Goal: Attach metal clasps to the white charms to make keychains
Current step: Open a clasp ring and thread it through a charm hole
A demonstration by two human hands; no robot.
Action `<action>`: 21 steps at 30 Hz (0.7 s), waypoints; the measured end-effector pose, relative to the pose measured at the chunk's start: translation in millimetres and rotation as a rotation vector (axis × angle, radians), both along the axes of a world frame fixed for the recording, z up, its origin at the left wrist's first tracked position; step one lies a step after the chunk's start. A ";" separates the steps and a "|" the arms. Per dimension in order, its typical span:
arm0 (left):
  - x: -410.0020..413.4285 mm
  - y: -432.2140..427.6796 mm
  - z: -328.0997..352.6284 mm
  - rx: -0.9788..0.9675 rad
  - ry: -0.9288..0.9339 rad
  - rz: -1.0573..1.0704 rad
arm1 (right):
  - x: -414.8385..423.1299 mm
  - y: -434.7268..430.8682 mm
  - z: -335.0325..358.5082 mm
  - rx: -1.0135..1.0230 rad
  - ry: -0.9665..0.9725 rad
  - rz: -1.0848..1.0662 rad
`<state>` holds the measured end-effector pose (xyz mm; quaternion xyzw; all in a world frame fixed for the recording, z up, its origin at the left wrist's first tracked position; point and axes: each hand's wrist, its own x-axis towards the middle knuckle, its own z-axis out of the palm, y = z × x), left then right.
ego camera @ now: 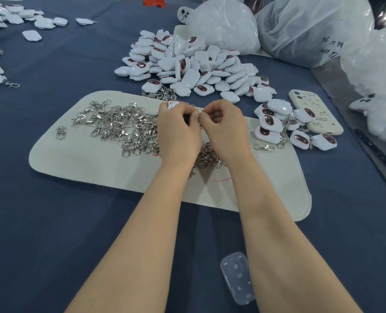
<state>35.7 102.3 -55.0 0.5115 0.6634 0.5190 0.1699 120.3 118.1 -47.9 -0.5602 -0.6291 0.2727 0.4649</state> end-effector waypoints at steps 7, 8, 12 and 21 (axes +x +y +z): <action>-3.0 -0.9 2.6 -0.023 0.030 0.000 | 2.3 -0.5 -3.2 0.009 -0.019 0.100; -3.5 -0.9 2.8 -0.027 0.025 -0.006 | 2.4 -1.0 -3.5 0.031 -0.031 0.102; -5.3 -0.9 3.4 -0.033 0.005 -0.018 | 0.3 -2.7 -3.4 0.139 -0.095 0.101; -3.0 -1.5 4.5 -0.003 0.014 0.003 | -1.7 -3.5 -5.2 0.121 -0.106 0.049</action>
